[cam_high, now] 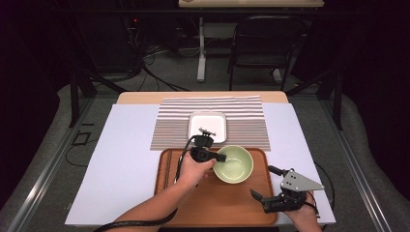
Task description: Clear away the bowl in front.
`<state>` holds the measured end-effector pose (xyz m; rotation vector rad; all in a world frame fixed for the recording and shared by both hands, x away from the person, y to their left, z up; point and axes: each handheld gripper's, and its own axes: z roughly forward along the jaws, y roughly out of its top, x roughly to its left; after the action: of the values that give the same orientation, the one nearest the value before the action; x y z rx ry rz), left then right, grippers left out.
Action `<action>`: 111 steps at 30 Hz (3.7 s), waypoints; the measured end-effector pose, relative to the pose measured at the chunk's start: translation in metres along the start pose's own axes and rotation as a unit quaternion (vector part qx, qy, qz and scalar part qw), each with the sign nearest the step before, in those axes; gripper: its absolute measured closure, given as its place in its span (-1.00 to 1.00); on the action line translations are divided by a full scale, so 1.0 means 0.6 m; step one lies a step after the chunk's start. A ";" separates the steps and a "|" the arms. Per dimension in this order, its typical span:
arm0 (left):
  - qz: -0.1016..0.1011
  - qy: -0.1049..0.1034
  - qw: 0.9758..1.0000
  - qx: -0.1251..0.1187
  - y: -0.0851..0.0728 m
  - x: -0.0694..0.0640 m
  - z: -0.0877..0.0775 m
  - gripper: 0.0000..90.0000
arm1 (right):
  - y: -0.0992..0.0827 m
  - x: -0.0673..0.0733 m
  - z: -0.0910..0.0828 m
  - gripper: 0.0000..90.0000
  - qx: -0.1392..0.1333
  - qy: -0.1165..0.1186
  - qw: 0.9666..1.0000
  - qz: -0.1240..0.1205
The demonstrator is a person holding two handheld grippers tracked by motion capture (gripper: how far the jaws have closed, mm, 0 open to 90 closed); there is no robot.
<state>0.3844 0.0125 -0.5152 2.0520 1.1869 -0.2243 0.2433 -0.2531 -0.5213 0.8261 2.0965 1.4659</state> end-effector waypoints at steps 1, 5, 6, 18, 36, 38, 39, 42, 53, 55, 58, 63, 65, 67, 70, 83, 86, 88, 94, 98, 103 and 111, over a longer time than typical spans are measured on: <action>0.003 -0.001 1.000 0.002 -0.001 -0.002 0.004 0.81 | 0.000 0.000 0.000 -0.96 0.000 0.001 1.000 0.000; 0.005 -0.007 1.000 0.009 -0.005 -0.014 0.019 0.81 | 0.000 0.002 0.000 -0.96 -0.002 0.004 1.000 -0.002; 0.007 -0.009 1.000 0.011 -0.006 -0.016 0.021 0.81 | 0.001 0.002 0.001 -0.96 -0.001 0.004 1.000 -0.004; 0.016 -0.022 0.999 0.026 -0.011 -0.043 0.054 0.80 | 0.001 0.004 0.001 -0.96 -0.003 0.010 1.000 -0.007; 0.021 -0.035 0.998 0.041 -0.011 -0.071 0.085 0.79 | 0.002 0.006 0.000 -0.96 -0.007 0.018 1.000 -0.011; 0.020 -0.037 0.998 0.041 -0.010 -0.073 0.087 0.78 | 0.002 0.006 0.000 -0.96 -0.007 0.017 1.000 -0.011; 0.020 -0.037 0.998 0.042 -0.010 -0.073 0.087 0.76 | 0.002 0.006 0.000 -0.97 -0.008 0.017 1.000 -0.009; 0.017 -0.039 0.998 0.042 -0.009 -0.074 0.089 0.75 | 0.002 0.005 0.000 -0.97 -0.009 0.016 1.000 -0.008; 0.006 -0.053 0.998 0.040 -0.007 -0.075 0.091 0.69 | 0.002 0.007 0.001 -0.97 -0.008 0.018 1.000 -0.010; 0.007 -0.055 0.998 0.041 -0.006 -0.076 0.092 0.67 | 0.002 0.006 0.001 -0.97 -0.008 0.018 1.000 -0.010; 0.005 -0.056 0.998 0.041 -0.008 -0.076 0.095 0.61 | 0.002 0.006 0.001 -0.97 -0.008 0.017 1.000 -0.010; -0.002 -0.070 0.997 0.041 -0.009 -0.071 0.097 0.55 | 0.002 0.005 0.000 -0.97 -0.008 0.017 1.000 -0.010; -0.001 -0.073 0.996 0.042 -0.007 -0.073 0.096 0.42 | 0.002 0.006 0.000 -0.97 -0.008 0.017 1.000 -0.010; 0.004 -0.073 0.996 0.043 -0.007 -0.077 0.096 0.33 | 0.002 0.006 0.000 -0.98 -0.009 0.017 1.000 -0.010; 0.010 -0.073 0.997 0.036 -0.007 -0.082 0.096 0.19 | 0.002 0.006 0.000 -0.98 -0.009 0.016 1.000 -0.009; 0.019 -0.049 0.998 0.032 -0.004 -0.086 0.091 -0.49 | 0.003 0.006 -0.001 -0.98 -0.011 0.016 1.000 -0.009; 0.017 -0.051 0.998 0.030 -0.002 -0.087 0.087 -0.51 | 0.003 0.006 -0.001 -0.98 -0.011 0.016 1.000 -0.009; 0.021 -0.055 0.998 0.031 0.000 -0.088 0.083 -0.53 | 0.003 0.006 -0.001 -0.98 -0.011 0.016 1.000 -0.008; 0.021 -0.060 0.998 0.025 0.004 -0.092 0.075 -0.53 | 0.003 0.007 -0.001 -0.99 -0.011 0.016 1.000 -0.008; 0.027 -0.056 0.998 0.022 0.006 -0.091 0.068 -0.53 | 0.003 0.006 -0.002 -0.99 -0.012 0.015 1.000 -0.007; 0.026 -0.055 0.998 0.013 0.012 -0.092 0.055 -0.53 | 0.003 0.006 -0.003 -1.00 -0.014 0.014 1.000 -0.010; 0.033 -0.048 0.998 0.001 0.019 -0.090 0.031 -0.53 | 0.003 0.005 -0.002 -1.00 -0.013 0.014 1.000 -0.011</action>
<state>0.3675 -0.0402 -0.4966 2.0548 1.0588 -0.2880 0.2404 -0.2514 -0.5193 0.7753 2.0955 1.4983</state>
